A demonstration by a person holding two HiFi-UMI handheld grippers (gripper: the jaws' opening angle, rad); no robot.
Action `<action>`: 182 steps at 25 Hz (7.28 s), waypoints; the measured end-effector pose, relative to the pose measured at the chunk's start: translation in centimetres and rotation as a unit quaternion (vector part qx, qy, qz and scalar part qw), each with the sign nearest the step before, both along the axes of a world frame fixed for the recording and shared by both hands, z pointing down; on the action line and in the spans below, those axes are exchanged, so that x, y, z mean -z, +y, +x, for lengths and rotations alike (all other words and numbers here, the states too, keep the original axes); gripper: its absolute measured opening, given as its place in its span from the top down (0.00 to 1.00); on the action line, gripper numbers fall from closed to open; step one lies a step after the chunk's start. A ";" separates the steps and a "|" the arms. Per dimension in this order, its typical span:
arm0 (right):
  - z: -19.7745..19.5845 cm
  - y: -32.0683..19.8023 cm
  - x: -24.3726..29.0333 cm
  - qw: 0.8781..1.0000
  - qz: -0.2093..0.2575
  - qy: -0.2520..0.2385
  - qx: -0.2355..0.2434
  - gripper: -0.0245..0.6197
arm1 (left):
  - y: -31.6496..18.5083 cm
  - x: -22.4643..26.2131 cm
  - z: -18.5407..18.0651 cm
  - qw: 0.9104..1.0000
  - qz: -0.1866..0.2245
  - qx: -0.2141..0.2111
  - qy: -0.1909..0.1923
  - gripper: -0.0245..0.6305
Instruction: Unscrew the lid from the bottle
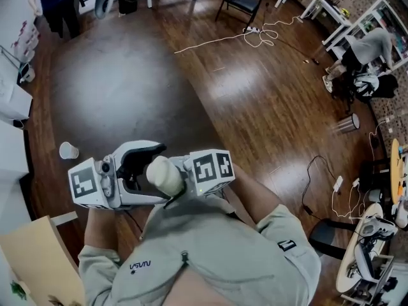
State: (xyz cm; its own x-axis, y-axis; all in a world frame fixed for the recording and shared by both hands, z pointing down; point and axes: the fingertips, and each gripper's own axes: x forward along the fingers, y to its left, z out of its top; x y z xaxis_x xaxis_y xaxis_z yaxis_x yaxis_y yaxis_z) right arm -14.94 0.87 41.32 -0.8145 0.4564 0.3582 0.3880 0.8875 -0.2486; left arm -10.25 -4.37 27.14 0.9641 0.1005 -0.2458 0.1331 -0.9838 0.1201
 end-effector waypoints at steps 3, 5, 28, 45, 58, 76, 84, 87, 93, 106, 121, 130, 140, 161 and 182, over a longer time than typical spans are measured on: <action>-0.1 1.4 -0.1 0.999 -0.028 0.003 0.042 0.50 | 1.3 0.1 0.7 0.999 -0.009 -0.037 -0.010 0.44; -0.2 1.6 -0.5 0.999 -0.026 0.007 0.046 0.50 | 1.3 -0.1 0.9 0.999 -0.009 -0.037 -0.012 0.49; 0.7 -15.0 -1.2 0.823 0.244 0.043 -0.512 0.50 | -6.8 -0.9 0.9 0.920 0.064 0.386 -0.025 0.52; -0.1 -13.2 -1.3 0.871 0.195 0.026 -0.450 0.50 | -5.7 -1.0 0.9 0.964 0.018 0.267 -0.009 0.47; -0.7 -1.1 -0.4 0.999 0.001 -0.012 -0.047 0.50 | -2.6 -0.2 -0.6 0.999 -0.039 0.008 0.003 0.42; -0.6 1.3 -1.1 0.998 -0.057 -0.006 0.028 0.50 | 0.8 -2.0 0.9 0.994 -0.019 -0.096 -0.054 0.51; -1.6 -9.7 -3.8 0.954 0.131 0.040 -0.267 0.50 | -5.7 -3.7 0.7 0.980 0.041 0.173 -0.090 0.51; -0.9 -13.4 -4.5 0.905 0.195 0.065 -0.373 0.50 | -7.6 -4.6 0.3 0.954 0.040 0.280 -0.097 0.51; 0.2 -15.3 -5.3 0.851 0.232 0.071 -0.466 0.50 | -8.8 -5.5 -0.1 0.914 -0.004 0.398 -0.076 0.51; 0.0 -14.5 -5.0 0.863 0.224 0.063 -0.449 0.50 | -8.1 -5.1 0.1 0.925 -0.004 0.372 -0.078 0.51; -0.6 -3.6 -0.8 0.995 -0.006 -0.010 -0.101 0.50 | -4.8 -1.8 -1.0 0.994 -0.079 0.074 0.001 0.37; -0.7 0.8 0.0 0.999 -0.051 -0.007 0.018 0.50 | -0.4 -2.0 0.2 0.997 -0.047 -0.057 -0.027 0.41; -1.1 -1.9 -1.8 0.998 0.024 0.020 -0.062 0.50 | -1.2 -3.2 0.8 0.997 -0.017 0.013 -0.068 0.50; 0.5 -14.6 -5.4 0.874 0.193 0.042 -0.443 0.50 | -8.3 -2.1 -0.1 0.925 -0.031 0.373 -0.063 0.50; 4.4 -17.2 -6.9 0.843 0.182 0.014 -0.506 0.50 | -9.7 -8.2 -6.5 0.880 -0.015 0.463 -0.101 0.50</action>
